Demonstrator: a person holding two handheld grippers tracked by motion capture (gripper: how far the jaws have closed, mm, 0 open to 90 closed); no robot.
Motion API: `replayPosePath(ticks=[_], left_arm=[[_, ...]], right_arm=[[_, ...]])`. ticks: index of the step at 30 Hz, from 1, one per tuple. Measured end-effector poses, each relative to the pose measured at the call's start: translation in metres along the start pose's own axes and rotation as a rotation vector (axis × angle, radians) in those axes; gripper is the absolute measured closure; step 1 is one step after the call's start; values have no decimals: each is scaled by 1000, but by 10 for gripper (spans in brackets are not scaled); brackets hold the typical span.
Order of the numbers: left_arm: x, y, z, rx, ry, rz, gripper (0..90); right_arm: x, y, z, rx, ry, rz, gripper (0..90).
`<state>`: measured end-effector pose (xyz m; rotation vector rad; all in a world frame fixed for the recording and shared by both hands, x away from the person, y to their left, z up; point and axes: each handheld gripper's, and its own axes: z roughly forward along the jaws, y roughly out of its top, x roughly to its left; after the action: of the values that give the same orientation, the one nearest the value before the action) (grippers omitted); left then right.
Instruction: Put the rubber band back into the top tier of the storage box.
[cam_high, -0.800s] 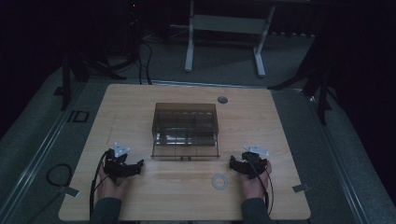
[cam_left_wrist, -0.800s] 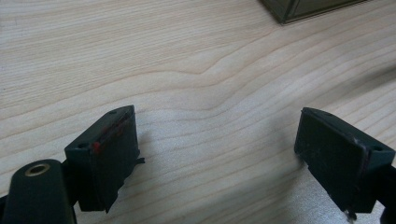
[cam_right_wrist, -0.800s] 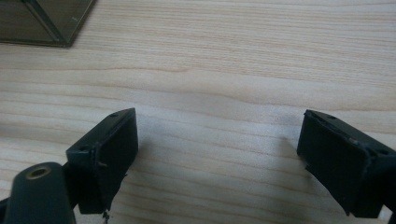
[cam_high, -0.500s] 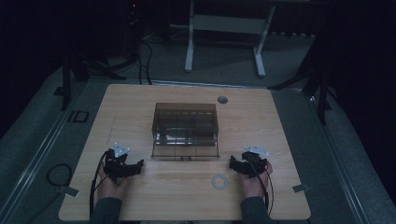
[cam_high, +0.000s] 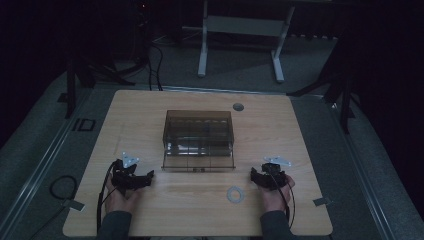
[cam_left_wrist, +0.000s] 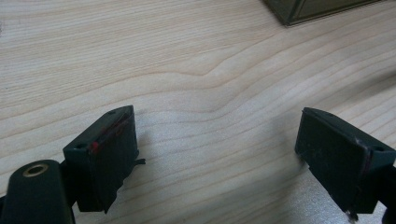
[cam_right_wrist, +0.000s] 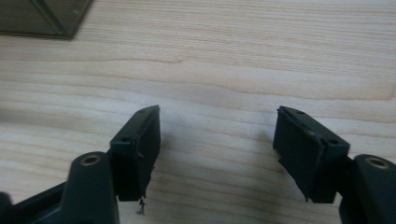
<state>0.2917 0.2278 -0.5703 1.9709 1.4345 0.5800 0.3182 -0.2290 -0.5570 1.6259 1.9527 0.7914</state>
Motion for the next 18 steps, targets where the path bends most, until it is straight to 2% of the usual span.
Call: replayPosePath(ticks=[2,4,8,18], left_arm=[[0,0,0,1,2,-1,129],[0,0,0,0,2,-2,129],[0,0,0,-1,4,-6,129],[-1,1,1,-1,7,-11,128]], right_arm=[[-3,2,-1,12,32,-7,370],[-7,5,-2,22,73,7,409],[-10,10,-5,36,117,-1,480],[-7,23,-17,69,148,-101,578]])
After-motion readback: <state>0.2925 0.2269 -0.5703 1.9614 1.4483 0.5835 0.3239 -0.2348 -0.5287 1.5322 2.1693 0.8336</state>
